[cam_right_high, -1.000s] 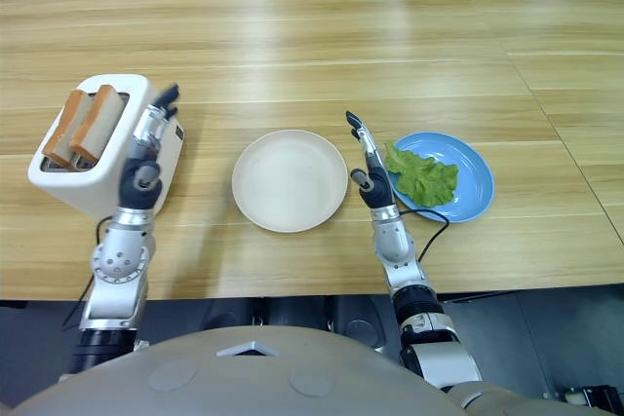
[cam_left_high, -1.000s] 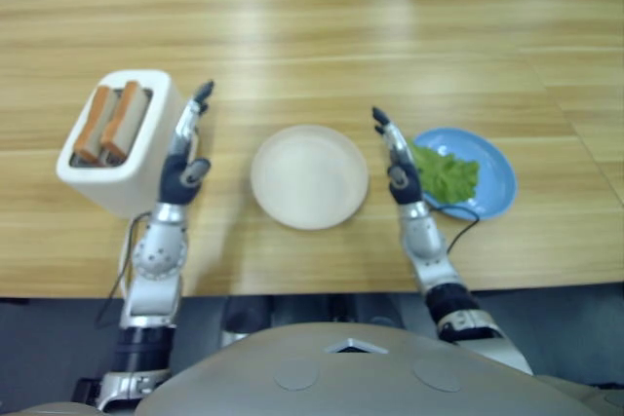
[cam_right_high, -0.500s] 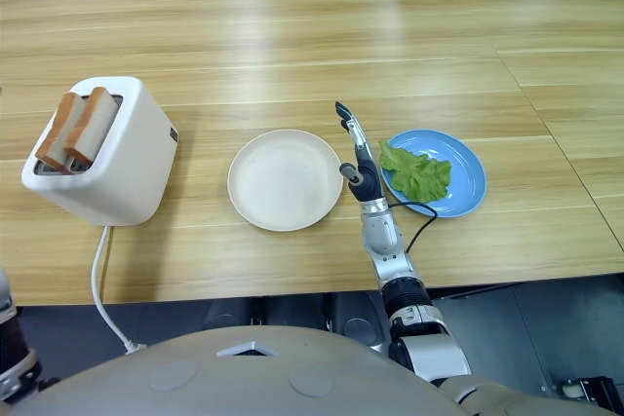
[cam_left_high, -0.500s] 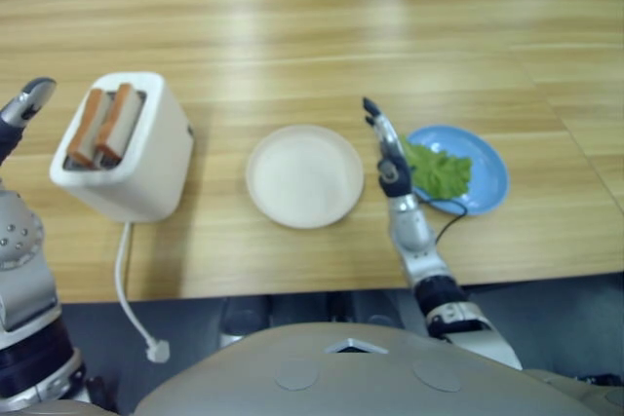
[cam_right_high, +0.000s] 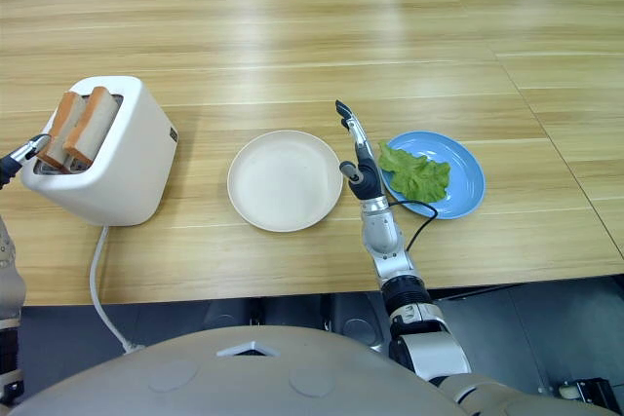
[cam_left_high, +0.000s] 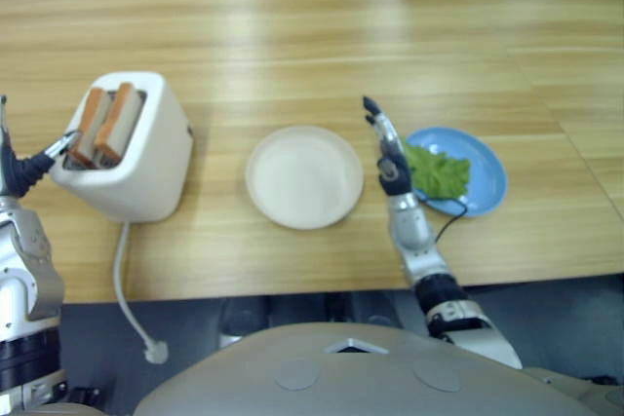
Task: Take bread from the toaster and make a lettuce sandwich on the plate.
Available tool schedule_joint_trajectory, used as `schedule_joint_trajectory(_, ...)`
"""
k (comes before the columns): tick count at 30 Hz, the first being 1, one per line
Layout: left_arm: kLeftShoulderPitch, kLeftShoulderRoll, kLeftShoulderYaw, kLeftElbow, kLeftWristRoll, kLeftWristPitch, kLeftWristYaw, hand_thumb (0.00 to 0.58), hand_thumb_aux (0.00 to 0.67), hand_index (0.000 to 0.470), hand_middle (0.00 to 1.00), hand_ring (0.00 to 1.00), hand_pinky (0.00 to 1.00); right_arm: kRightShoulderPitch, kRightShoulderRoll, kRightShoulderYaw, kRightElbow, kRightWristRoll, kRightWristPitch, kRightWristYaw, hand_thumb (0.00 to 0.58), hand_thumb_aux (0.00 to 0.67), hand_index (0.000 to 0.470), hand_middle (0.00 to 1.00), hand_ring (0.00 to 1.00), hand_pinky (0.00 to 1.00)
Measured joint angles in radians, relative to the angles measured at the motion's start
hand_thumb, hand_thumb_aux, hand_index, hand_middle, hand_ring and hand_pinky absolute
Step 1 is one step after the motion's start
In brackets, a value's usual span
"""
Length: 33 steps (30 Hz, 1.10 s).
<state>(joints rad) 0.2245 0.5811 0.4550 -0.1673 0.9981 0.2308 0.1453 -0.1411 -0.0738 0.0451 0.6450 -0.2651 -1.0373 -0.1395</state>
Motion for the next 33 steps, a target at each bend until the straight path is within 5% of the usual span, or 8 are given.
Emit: schedule_joint_trajectory(33,0.039,0.038,-0.164,-0.085,0.046,0.138,-0.112,0.0,0.0,0.0,0.0,0.0,0.0,0.019,-0.026,-0.002,-0.017,0.004,0.002,0.003,0.0,0.0,0.0,0.0,0.0,0.0)
